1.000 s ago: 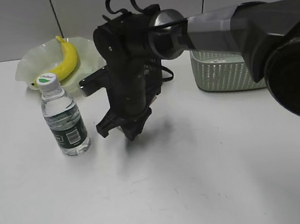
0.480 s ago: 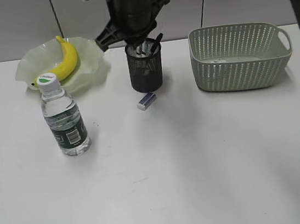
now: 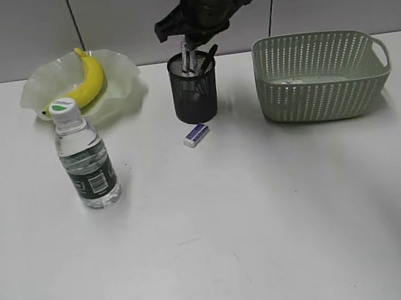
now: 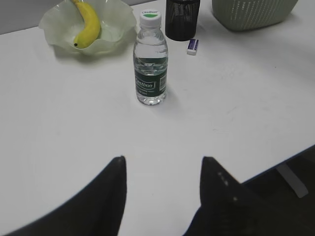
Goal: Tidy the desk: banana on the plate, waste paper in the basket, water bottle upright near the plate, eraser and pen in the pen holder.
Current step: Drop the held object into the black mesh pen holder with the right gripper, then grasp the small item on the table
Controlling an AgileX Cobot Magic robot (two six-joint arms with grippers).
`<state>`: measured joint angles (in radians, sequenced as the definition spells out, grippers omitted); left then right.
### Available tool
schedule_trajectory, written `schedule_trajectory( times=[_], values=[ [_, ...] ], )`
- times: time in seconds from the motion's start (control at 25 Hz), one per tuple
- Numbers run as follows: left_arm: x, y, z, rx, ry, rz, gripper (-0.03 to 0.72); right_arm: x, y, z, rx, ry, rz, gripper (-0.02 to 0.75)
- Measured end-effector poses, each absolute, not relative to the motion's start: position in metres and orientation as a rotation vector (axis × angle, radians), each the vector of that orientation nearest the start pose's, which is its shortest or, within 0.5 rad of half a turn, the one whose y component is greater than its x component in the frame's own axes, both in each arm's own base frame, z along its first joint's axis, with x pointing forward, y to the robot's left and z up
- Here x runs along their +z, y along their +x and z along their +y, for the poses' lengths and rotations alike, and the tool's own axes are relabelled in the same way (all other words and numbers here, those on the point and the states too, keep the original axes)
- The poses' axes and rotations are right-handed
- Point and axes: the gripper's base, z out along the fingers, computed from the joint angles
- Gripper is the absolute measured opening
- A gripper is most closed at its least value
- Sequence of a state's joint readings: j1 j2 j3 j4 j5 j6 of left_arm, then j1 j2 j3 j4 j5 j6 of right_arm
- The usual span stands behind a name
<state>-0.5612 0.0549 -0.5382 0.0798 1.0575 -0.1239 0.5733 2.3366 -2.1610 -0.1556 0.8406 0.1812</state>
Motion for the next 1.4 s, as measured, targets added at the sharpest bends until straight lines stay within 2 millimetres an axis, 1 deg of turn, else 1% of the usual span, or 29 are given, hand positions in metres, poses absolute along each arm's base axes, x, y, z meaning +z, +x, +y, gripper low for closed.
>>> schedule_trajectory(
  times=[0.12, 0.28, 0.36, 0.52, 0.6, 0.68, 0.76, 0.96, 1.12, 1.2, 1.24, 1.32, 1.36, 1.4],
  values=[
    [0.289, 0.003, 0.006, -0.328, 0.447, 2.023, 0.364, 0.221, 0.453, 0.283, 0.162, -0.566, 2.406, 0.162],
    [0.289, 0.003, 0.006, -0.328, 0.447, 2.023, 0.363, 0.21, 0.456, 0.285, 0.163, -0.551, 2.416, 0.165],
    [0.289, 0.003, 0.006, -0.328, 0.447, 2.023, 0.363, 0.205, 0.458, 0.283, 0.16, -0.543, 2.425, 0.204],
    [0.289, 0.003, 0.006, -0.328, 0.447, 2.023, 0.363, 0.205, 0.458, 0.281, 0.155, -0.537, 2.442, 0.327],
    [0.289, 0.003, 0.006, -0.328, 0.446, 2.022, 0.363, 0.204, 0.455, 0.28, 0.14, -0.54, 2.477, 0.357],
    [0.289, 0.003, 0.006, -0.328, 0.446, 2.022, 0.363, 0.208, 0.451, 0.277, 0.132, -0.537, 2.519, 0.365],
    [0.289, 0.003, 0.006, -0.328, 0.446, 2.022, 0.363, 0.219, 0.445, 0.274, 0.124, -0.546, 2.56, 0.37],
    [0.289, 0.003, 0.006, -0.328, 0.446, 2.022, 0.363, 0.265, 0.422, 0.26, 0.092, -0.617, 2.627, 0.372],
    [0.289, 0.003, 0.006, -0.328, 0.446, 2.022, 0.363, 0.304, 0.404, 0.249, 0.088, -0.669, 2.588, 0.372],
    [0.289, 0.003, 0.006, -0.328, 0.446, 2.022, 0.363, 0.325, 0.39, 0.24, 0.096, -0.687, 2.559, 0.369],
    [0.289, 0.003, 0.006, -0.328, 0.446, 2.022, 0.363, 0.33, 0.383, 0.236, 0.096, -0.701, 2.558, 0.365],
    [0.289, 0.003, 0.006, -0.328, 0.446, 2.022, 0.363, 0.348, 0.363, 0.224, 0.102, -0.723, 2.542, 0.351],
    [0.289, 0.003, 0.006, -0.328, 0.446, 2.022, 0.363, 0.353, 0.352, 0.217, 0.1, -0.731, 2.545, 0.346],
    [0.289, 0.003, 0.006, -0.328, 0.446, 2.022, 0.363, 0.353, 0.342, 0.211, 0.094, -0.741, 2.561, 0.34]
  ],
)
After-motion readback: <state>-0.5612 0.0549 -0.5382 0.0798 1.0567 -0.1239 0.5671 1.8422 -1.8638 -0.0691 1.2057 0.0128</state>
